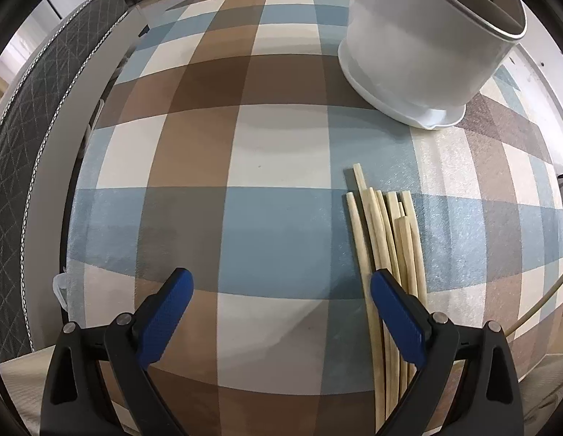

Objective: Organize utensils
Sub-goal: 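Lift the chopstick with the right tool and carry it above the holder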

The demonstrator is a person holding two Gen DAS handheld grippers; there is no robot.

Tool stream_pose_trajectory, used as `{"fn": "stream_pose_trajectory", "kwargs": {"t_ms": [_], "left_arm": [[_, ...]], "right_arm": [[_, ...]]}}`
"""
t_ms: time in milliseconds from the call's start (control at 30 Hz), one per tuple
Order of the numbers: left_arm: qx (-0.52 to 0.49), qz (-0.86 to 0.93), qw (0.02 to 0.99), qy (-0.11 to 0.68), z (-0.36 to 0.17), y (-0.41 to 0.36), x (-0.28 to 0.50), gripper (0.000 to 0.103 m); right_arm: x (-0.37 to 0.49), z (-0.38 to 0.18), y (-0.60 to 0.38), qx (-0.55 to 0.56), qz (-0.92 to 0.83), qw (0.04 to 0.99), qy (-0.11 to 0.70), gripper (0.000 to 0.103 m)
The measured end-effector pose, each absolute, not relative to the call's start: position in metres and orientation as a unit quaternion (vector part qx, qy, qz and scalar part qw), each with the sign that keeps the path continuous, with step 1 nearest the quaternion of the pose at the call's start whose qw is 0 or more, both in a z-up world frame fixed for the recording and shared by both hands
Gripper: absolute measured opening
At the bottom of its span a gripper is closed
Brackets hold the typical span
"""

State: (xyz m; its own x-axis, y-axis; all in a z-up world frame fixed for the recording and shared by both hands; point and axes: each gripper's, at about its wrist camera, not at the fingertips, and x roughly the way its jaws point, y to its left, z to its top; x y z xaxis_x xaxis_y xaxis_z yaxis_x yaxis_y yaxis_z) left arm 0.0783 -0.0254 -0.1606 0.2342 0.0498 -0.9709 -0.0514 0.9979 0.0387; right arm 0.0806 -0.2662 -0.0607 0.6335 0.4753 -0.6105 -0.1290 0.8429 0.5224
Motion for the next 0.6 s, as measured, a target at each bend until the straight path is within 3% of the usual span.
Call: {"fn": "stream_pose_trajectory", "kwargs": {"t_ms": [133, 300, 500, 600], "left_arm": [[0.007, 0.040, 0.782, 0.622, -0.162, -0.029, 0.078, 0.095], [0.013, 0.029, 0.788, 0.615, -0.159, -0.036, 0.082, 0.086], [-0.001, 0.004, 0.797, 0.604, -0.156, -0.043, 0.083, 0.060], [-0.002, -0.014, 0.803, 0.596, -0.154, -0.051, 0.084, 0.037]], "right_arm": [[0.080, -0.060, -0.268, 0.227, 0.173, 0.875, 0.391, 0.004], [0.080, -0.058, -0.268, 0.230, 0.176, 0.874, 0.390, 0.004], [0.082, -0.060, -0.266, 0.228, 0.174, 0.873, 0.394, 0.004], [0.084, -0.063, -0.264, 0.227, 0.172, 0.872, 0.398, 0.004]]}}
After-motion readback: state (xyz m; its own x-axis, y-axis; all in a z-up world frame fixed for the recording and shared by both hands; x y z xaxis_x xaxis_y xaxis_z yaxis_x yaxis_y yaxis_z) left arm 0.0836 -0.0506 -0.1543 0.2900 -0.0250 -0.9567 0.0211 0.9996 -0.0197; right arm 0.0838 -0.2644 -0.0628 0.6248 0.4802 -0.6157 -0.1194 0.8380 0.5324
